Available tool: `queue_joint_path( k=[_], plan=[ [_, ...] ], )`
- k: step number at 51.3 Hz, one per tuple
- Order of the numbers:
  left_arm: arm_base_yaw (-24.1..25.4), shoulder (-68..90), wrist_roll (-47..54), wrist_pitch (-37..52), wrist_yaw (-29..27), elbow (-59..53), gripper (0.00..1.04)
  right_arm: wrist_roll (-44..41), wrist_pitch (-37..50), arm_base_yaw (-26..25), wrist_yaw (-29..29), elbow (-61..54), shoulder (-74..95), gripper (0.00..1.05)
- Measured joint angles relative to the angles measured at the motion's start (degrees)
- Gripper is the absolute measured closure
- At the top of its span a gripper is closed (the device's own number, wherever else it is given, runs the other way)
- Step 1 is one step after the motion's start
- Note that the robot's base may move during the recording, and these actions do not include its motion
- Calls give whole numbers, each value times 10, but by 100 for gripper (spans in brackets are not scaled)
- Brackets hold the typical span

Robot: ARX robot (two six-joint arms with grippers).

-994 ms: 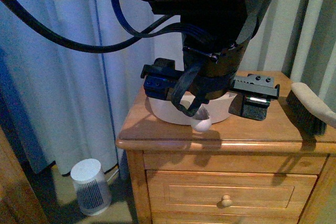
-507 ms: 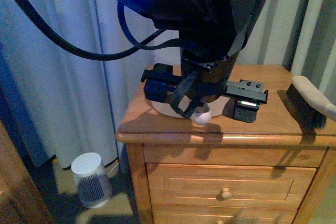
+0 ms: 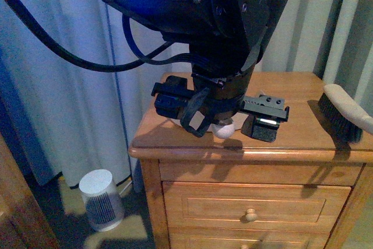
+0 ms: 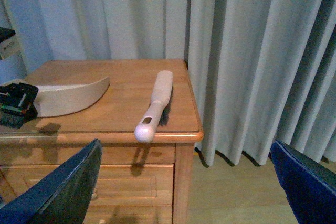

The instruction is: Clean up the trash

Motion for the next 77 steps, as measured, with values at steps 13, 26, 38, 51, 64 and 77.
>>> queue_joint_path(
  k=[13,26,38,51,64,77],
  plan=[
    [0,0,2,6,-2,-11,27,0,0,0,0,0,0,7],
    [2,0,6,25,-2,-11,64,0,0,0,0,0,0,7],
    [4,-14,27,60,3,-38,76,0,0,0,0,0,0,7],
    [3,-79,99,182,9,-117,76,0,0,0,0,0,0,7],
    [9,-218,259,438,23,-262,76,0,0,0,0,0,0,7],
    [67,-397,353,541,106,-399,76,0,0,0,0,0,0,7]
  ],
)
